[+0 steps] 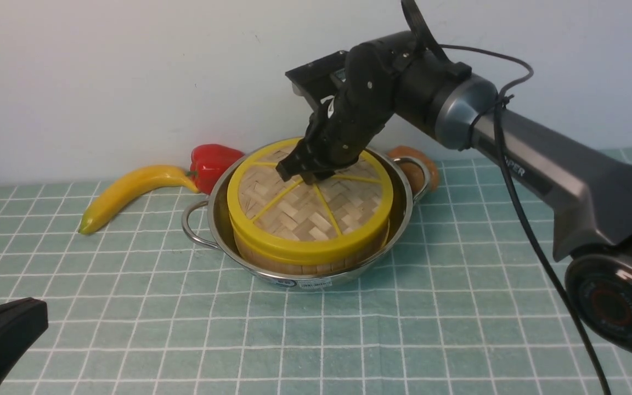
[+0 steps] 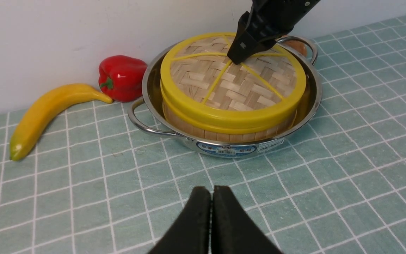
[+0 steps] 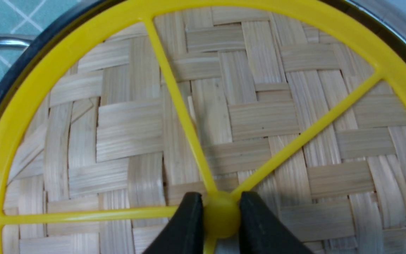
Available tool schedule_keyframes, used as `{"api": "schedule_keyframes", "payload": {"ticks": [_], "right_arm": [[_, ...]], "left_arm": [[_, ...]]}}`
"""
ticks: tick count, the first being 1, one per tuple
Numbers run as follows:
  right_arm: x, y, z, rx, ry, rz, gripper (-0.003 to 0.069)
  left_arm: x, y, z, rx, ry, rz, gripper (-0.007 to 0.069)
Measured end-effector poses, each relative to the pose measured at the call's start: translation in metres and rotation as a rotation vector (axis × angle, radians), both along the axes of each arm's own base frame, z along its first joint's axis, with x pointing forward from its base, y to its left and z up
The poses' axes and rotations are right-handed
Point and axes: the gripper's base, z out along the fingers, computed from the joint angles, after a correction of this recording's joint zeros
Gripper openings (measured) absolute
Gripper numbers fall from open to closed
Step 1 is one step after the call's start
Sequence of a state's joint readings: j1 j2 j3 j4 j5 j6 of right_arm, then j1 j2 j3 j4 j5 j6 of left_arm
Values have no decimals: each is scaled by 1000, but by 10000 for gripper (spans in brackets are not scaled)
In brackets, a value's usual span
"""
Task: Place the steamer in the pot on the blue tablecloth, and put the lid on the steamer.
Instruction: 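Place the bamboo steamer lid onto the steamer basket in the pot with the right gripper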
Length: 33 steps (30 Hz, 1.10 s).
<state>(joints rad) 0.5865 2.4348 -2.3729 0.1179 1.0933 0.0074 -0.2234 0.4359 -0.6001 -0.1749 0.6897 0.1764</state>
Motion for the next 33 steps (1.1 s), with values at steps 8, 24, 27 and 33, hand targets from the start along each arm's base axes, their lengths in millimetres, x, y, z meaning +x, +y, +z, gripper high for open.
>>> {"api": "schedule_keyframes", "payload": {"ticks": [8, 24, 27, 33], "right_arm": [[1, 1, -1, 5, -2, 0, 146], [2, 3, -7, 9, 5, 0, 151], [2, 3, -7, 10, 6, -1, 156], [1, 2, -5, 10, 13, -4, 223]], "left_arm": [[0, 0, 0, 0, 1, 0, 1], [-1, 0, -2, 7, 27, -5, 1], [-1, 0, -2, 8, 28, -5, 1], [-1, 0, -2, 8, 28, -5, 1]]}}
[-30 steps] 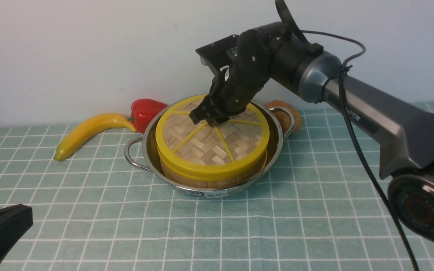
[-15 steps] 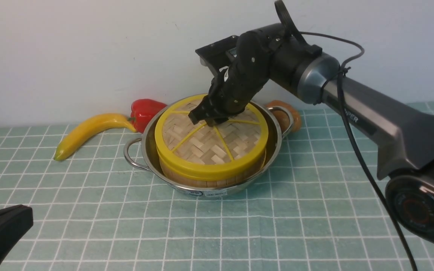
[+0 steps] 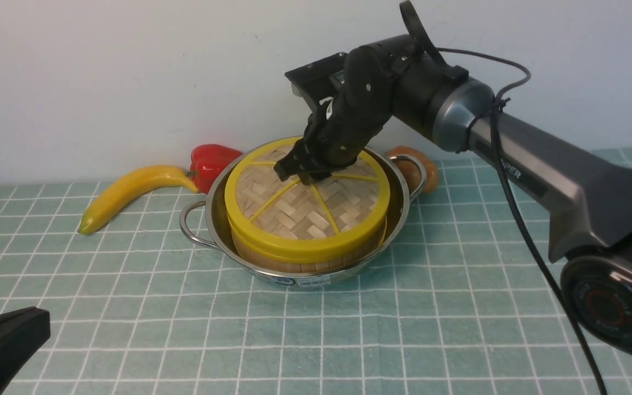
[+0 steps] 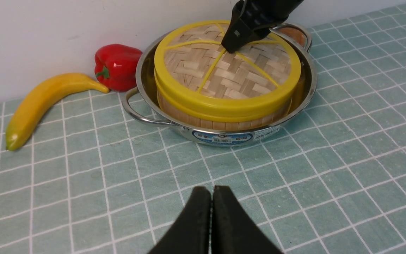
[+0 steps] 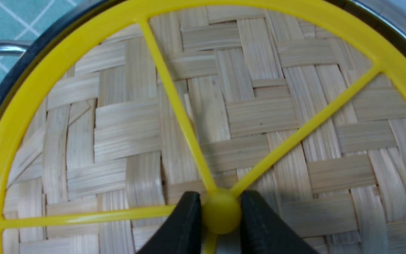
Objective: Place the steamer in the pot on the blue tablecloth, and put the lid on the steamer.
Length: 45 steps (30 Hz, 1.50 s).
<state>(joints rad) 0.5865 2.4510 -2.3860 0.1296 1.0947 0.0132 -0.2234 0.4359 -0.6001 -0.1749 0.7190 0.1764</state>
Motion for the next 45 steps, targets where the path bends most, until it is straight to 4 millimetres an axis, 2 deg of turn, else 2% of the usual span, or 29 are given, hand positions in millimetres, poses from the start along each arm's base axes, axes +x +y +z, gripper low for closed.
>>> {"api": "schedule_keyframes", "payload": {"ticks": [8, 16, 19, 21, 23, 25, 27, 28, 29, 31, 34, 35, 36, 39, 40, 41, 42, 43, 45], "right_arm": [[-2, -1, 6, 5, 3, 1, 331], [-5, -3, 12, -4, 6, 2, 344], [-7, -5, 22, 3, -7, 2, 345], [-10, -7, 37, 18, -29, 2, 345], [-17, -11, 64, 47, -73, 2, 345], [-20, -13, 76, 61, -95, 2, 345], [-30, -20, 107, 94, -145, 2, 345], [-30, -20, 107, 94, -145, 3, 345], [-35, -23, 122, 110, -172, 4, 345], [-54, -38, 167, 149, -248, 9, 345], [-83, -71, 225, 192, -331, -8, 345], [-87, -76, 233, 197, -342, -13, 345], [-103, -98, 259, 212, -386, -36, 345], [-131, -134, 298, 225, -479, -88, 338], [-154, -160, 319, 218, -544, -131, 328], [-170, -176, 330, 207, -578, -158, 318], [-173, -178, 332, 205, -584, -162, 317], [-191, -195, 340, 190, -617, -191, 302], [-220, -216, 346, 164, -644, -234, 276]], "left_arm": [[0, 0, 0, 0, 1, 0, 1], [0, 0, -1, 2, 7, -1, 1], [0, 0, -1, 3, 10, -2, 2], [0, 0, -1, 3, 11, -2, 2], [0, 0, -1, 3, 11, -2, 2], [0, 0, -1, 3, 11, -2, 2], [0, 0, -1, 3, 11, -2, 2], [0, 0, -1, 3, 11, -2, 2], [0, 0, -1, 3, 11, -2, 2], [0, 0, 0, -2, -6, 1, 1], [3, 0, 6, -18, -66, 12, 1], [3, 0, 6, -19, -70, 12, 1], [4, 0, 8, -26, -95, 17, 5], [6, 1, 13, -40, -145, 26, 12], [6, 1, 15, -46, -168, 30, 13], [7, 1, 16, -50, -181, 32, 15], [7, 1, 16, -51, -185, 33, 16], [7, 1, 17, -54, -196, 35, 21], [8, 1, 19, -58, -211, 37, 22]]}}
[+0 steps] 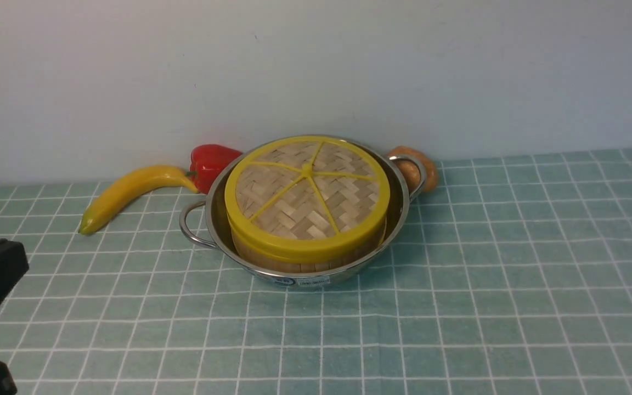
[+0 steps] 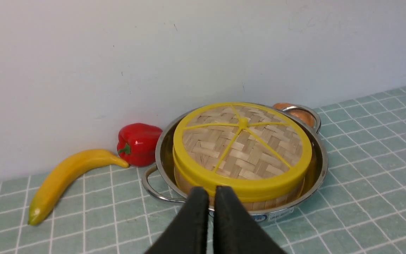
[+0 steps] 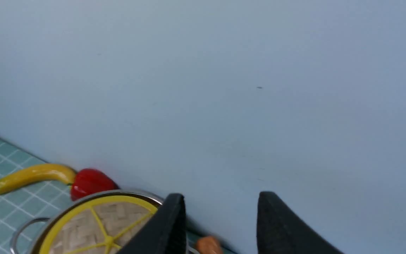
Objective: Place the steamer in the pot on the blue tablecloth, and put the lid on the steamer.
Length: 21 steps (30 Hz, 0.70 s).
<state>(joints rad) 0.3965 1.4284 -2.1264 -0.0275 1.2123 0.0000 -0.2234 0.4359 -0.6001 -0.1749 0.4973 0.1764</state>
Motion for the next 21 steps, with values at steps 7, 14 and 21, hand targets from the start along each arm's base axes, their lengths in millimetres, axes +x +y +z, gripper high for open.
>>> {"api": "schedule_keyframes", "payload": {"ticks": [7, 14, 21], "right_arm": [[-66, -28, -58, -33, 162, -9, 196], [-90, -32, -151, 40, 184, 22, 73], [-89, -31, -222, 127, 136, 10, -16]], "left_arm": [[0, 0, 0, 0, -2, 0, 34], [0, 0, 0, 0, -2, 0, 52], [0, 0, 0, -1, -1, 0, 64]]}}
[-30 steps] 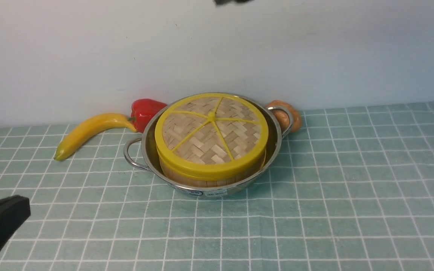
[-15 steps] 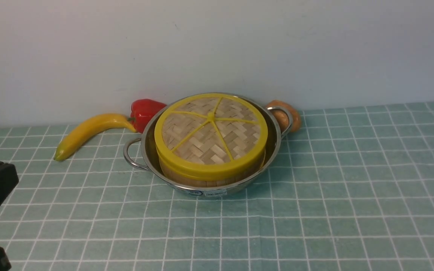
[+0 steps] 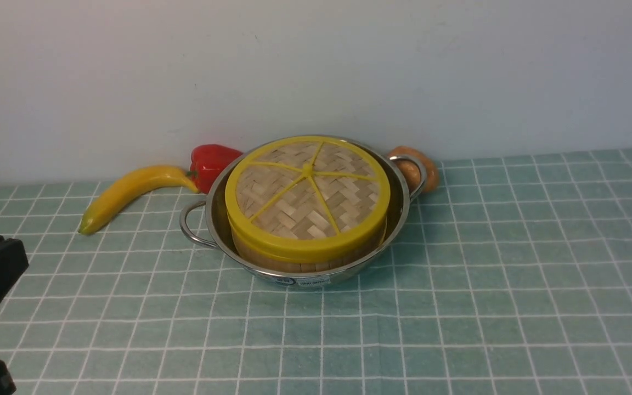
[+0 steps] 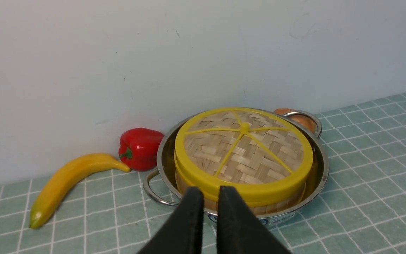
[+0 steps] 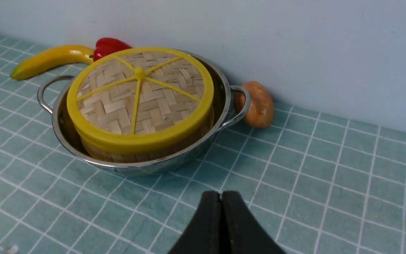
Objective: Place the steamer in the pot on the blue tablecloth, and put the lid on the steamer.
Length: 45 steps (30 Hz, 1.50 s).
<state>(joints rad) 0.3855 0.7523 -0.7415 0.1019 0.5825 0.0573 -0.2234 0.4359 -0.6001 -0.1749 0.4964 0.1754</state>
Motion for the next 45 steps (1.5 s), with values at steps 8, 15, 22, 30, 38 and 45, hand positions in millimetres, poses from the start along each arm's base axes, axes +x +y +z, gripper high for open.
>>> {"api": "schedule_keyframes", "payload": {"ticks": [8, 15, 22, 30, 38, 45], "right_arm": [[1, 3, 5, 100, -21, 0, -6], [0, 4, 5, 89, -27, 8, 4], [-11, -19, -14, 54, -59, -102, 15], [-56, -49, -73, 94, -283, -295, 36], [-84, -56, -120, 108, -398, -361, 57], [-83, -57, -145, 64, -362, -367, 87]], "left_arm": [[0, 0, 0, -1, 0, 0, 75], [0, 0, 0, 0, 0, 0, 85], [0, 0, 0, 2, 0, 1, 96], [0, 0, 0, 3, -1, 1, 108], [0, 0, 0, 3, -1, 1, 118], [0, 0, 0, 3, -1, 1, 137]]}}
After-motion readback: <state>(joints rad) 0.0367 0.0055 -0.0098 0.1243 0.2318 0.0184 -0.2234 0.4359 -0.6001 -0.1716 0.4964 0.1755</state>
